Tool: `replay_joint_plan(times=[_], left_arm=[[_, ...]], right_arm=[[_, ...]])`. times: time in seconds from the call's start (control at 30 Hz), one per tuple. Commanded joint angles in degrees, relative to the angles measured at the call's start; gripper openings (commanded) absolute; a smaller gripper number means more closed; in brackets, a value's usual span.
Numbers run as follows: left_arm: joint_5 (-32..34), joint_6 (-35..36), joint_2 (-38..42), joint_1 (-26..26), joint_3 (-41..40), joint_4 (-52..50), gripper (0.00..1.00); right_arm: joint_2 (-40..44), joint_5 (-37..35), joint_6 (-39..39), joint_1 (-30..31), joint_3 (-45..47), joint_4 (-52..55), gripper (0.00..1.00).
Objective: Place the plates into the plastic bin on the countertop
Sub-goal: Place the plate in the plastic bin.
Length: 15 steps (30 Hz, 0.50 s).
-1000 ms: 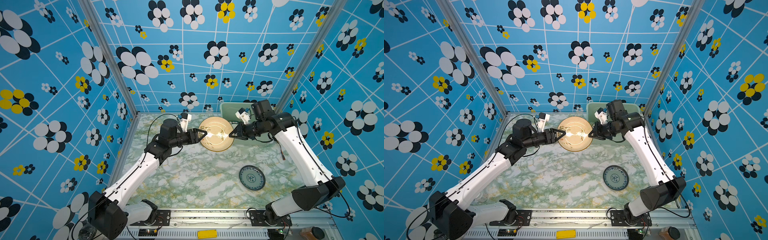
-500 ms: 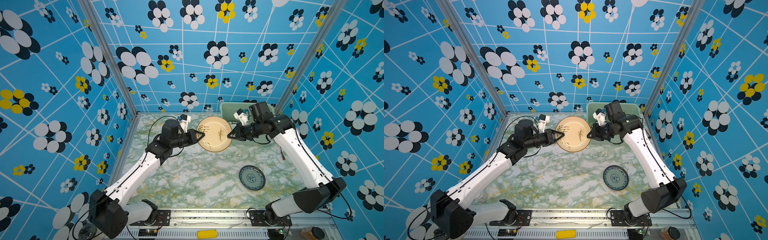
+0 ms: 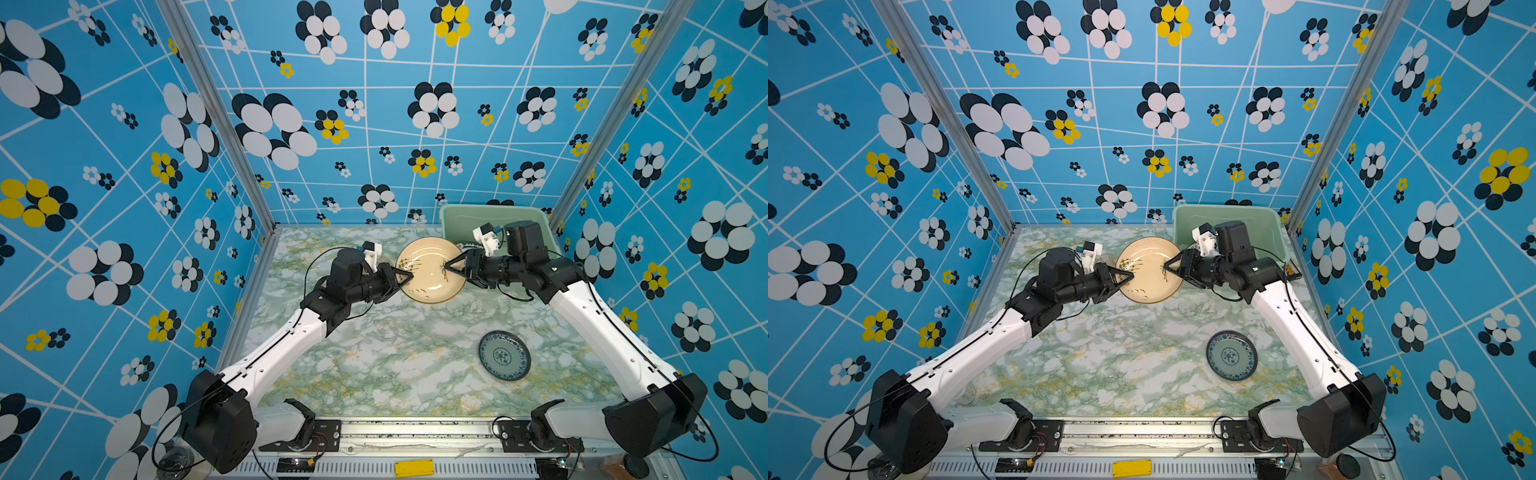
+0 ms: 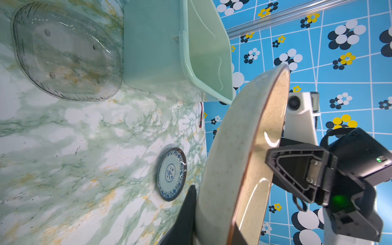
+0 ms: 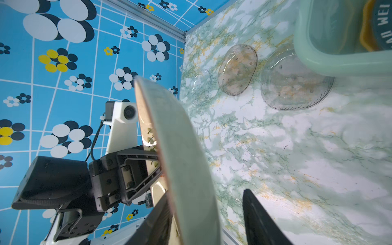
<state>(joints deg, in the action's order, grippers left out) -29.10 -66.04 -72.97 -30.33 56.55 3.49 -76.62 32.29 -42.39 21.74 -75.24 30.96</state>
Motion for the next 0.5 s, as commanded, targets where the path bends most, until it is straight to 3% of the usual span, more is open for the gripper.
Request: replay_joint_plan(times=[0.0, 0.2, 0.47], left_arm=[[1.2, -3.8, 1.2, -0.9, 1.5, 8.7, 0.0], [1.3, -4.7, 0.5, -1.5, 1.8, 8.5, 0.0], [1.6, -4.8, 0.0, -2.5, 2.2, 7.2, 0.0]], right_arm=[[1.8, 1.5, -6.8, 0.6, 3.5, -10.8, 0.55], [2.3, 1.4, -7.8, 1.3, 5.4, -12.5, 0.51], [1.1, 2.9, -10.0, 1.6, 4.7, -16.2, 0.22]])
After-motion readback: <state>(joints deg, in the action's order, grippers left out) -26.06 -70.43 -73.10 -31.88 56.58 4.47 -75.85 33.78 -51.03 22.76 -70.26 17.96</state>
